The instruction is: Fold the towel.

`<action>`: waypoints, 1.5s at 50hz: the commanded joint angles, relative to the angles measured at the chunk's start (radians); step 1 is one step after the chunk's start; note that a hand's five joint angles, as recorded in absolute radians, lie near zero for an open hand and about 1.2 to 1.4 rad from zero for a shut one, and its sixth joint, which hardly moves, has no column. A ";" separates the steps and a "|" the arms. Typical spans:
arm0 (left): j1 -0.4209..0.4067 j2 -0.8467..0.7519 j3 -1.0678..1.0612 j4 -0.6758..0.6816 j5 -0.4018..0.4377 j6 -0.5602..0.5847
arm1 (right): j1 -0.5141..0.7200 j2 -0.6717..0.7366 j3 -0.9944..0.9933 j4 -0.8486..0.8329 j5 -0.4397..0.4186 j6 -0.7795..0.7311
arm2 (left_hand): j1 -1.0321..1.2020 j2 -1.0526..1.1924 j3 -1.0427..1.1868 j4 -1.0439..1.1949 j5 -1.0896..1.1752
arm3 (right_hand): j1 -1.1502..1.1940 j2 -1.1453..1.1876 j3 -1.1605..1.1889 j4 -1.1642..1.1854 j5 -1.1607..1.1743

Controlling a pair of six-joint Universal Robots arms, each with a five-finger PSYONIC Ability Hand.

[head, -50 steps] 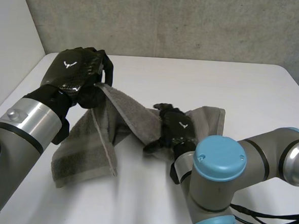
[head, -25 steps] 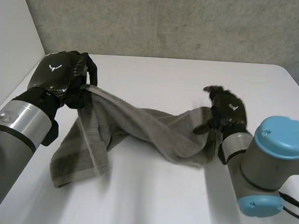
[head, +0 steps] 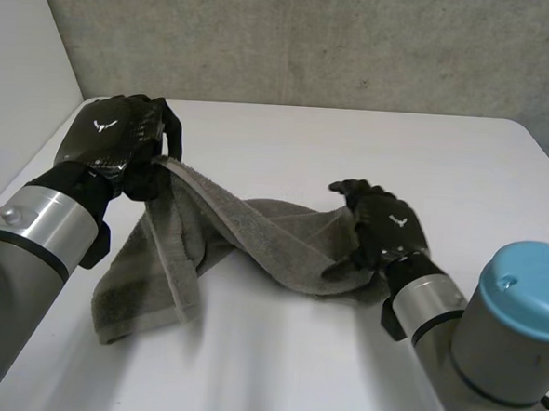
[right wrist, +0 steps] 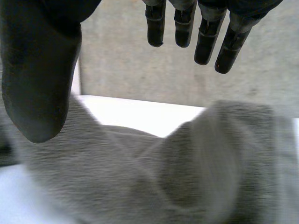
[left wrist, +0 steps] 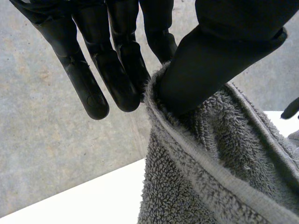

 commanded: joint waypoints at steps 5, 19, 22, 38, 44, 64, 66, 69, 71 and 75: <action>-0.041 0.031 0.017 -0.002 -0.010 0.000 | 0.156 0.091 -0.089 -0.011 0.009 0.151 | 0.208 0.179 0.179 0.178 0.193 | -0.054 -0.085 -0.072 -0.088 -0.064; -0.036 0.062 0.032 -0.003 -0.010 -0.039 | 0.245 0.345 -0.285 -0.079 0.180 0.189 | 0.208 0.179 0.179 0.178 0.193 | -0.054 -0.085 -0.072 -0.088 -0.064; -0.033 0.062 0.034 -0.003 -0.010 -0.039 | 0.237 0.358 -0.292 -0.097 0.217 0.174 | 0.208 0.179 0.179 0.178 0.193 | -0.054 -0.085 -0.072 -0.088 -0.064; 0.039 0.086 0.017 -0.002 -0.010 -0.043 | -0.011 0.261 -0.158 -0.183 0.251 -0.047 | 0.208 0.179 0.179 0.178 0.193 | -0.054 -0.085 -0.072 -0.088 -0.064; 0.050 0.085 0.014 -0.002 -0.010 -0.043 | -0.065 0.209 -0.091 -0.220 0.211 -0.056 | 0.208 0.179 0.179 0.178 0.193 | 0.223 0.191 0.205 0.189 0.212; 0.051 0.066 -0.035 0.006 -0.003 -0.045 | -0.075 0.255 -0.025 -0.235 -0.120 -0.067 | 0.208 0.179 0.179 0.178 0.193 | 0.333 0.301 0.315 0.299 0.322; 0.051 0.066 -0.035 0.006 -0.003 -0.045 | -0.076 0.262 -0.035 -0.235 -0.120 -0.067 | 0.208 0.179 0.179 0.178 0.193 | 0.321 0.289 0.302 0.287 0.310; 0.051 0.066 -0.035 0.006 -0.003 -0.045 | -0.076 0.282 -0.054 -0.232 -0.120 -0.067 | 0.208 0.179 0.179 0.178 0.193 | 0.350 0.318 0.331 0.316 0.339; 0.051 0.066 -0.035 0.006 -0.003 -0.045 | -0.076 0.290 -0.061 -0.232 -0.120 -0.067 | 0.208 0.179 0.179 0.178 0.193 | 0.382 0.351 0.364 0.348 0.372; 0.051 0.066 -0.034 0.006 -0.003 -0.045 | -0.077 0.292 -0.066 -0.229 -0.123 -0.082 | 0.208 0.179 0.179 0.178 0.193 | 1.061 1.029 1.042 1.027 1.050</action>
